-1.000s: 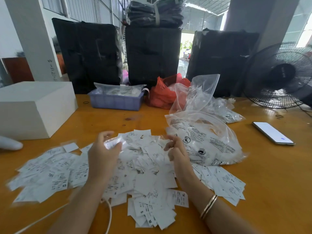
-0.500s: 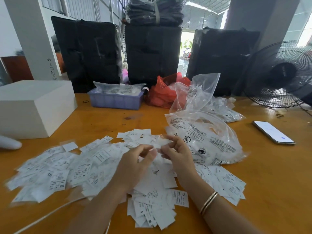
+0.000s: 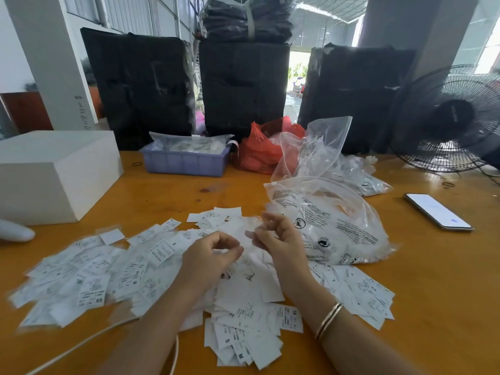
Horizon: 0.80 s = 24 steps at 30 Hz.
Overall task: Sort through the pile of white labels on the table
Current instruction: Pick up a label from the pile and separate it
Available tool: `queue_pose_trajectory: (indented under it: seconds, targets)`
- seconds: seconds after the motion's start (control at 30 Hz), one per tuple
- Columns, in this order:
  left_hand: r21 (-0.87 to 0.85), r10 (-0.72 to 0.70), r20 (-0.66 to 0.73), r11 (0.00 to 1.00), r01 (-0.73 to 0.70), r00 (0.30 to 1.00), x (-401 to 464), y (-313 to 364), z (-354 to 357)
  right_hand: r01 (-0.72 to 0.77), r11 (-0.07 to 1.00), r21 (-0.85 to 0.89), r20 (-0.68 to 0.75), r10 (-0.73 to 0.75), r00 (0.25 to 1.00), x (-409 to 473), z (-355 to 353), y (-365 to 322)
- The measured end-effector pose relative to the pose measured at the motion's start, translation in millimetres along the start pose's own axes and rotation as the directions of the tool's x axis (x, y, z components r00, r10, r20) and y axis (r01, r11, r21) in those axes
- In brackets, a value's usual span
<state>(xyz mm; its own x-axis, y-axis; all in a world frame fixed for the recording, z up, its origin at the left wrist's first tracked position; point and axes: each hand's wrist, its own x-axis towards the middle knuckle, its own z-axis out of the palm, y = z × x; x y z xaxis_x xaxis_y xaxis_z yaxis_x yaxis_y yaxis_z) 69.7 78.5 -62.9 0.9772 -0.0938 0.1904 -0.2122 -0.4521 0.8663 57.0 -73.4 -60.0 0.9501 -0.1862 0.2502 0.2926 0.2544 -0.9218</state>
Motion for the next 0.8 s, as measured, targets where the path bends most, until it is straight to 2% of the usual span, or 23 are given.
queue_pose_trajectory:
  seconds: [0.07,0.13,0.2,0.27,0.33,0.4,0.47,0.53,0.7,0.8]
  targets:
    - [-0.078,-0.024,-0.057,0.997,0.020,0.998,-0.6,1.3,0.2,0.001,1.000,-0.010,0.020,-0.001,1.000,0.7,1.7,1.0]
    - [-0.232,-0.059,-0.123,0.972,0.030,0.991,-0.6,3.3,-2.7,0.008,0.995,-0.095,0.037,-0.004,0.999,1.2,1.6,3.3]
    - [-0.353,-0.073,-0.148,0.936,0.016,0.986,-0.8,5.2,-5.9,0.054,0.960,-0.274,0.054,-0.041,0.998,1.7,-0.3,4.9]
    - [-0.408,-0.084,-0.182,0.913,0.002,0.980,-1.2,5.7,-7.3,0.133,0.870,-0.475,0.083,-0.106,0.991,1.6,-2.4,5.8]
    - [-0.429,-0.097,-0.234,0.903,-0.013,0.967,-0.9,5.1,-8.4,0.184,0.697,-0.693,0.100,-0.159,0.982,1.7,-3.5,6.4]
    - [-0.412,-0.096,-0.277,0.911,-0.028,0.956,0.0,3.0,-8.7,0.194,0.382,-0.903,0.155,-0.130,0.979,0.4,-4.2,9.1]
    - [-0.358,-0.081,-0.305,0.933,-0.035,0.949,0.4,0.4,-9.6,0.206,0.090,-0.974,0.206,-0.015,0.978,-2.0,-1.5,12.8]
    - [-0.324,-0.065,-0.325,0.945,-0.047,0.943,0.3,-1.2,-9.9,0.224,-0.058,-0.973,0.223,0.028,0.974,-4.3,4.2,14.3]
    - [-0.346,-0.073,-0.357,0.936,-0.059,0.931,1.7,-0.5,-8.6,0.261,-0.179,-0.949,0.274,-0.054,0.960,-5.1,13.5,10.9]
    - [-0.385,-0.078,-0.340,0.921,-0.063,0.937,1.3,0.7,-7.0,0.266,-0.143,-0.953,0.282,-0.105,0.954,-4.6,13.2,9.5]
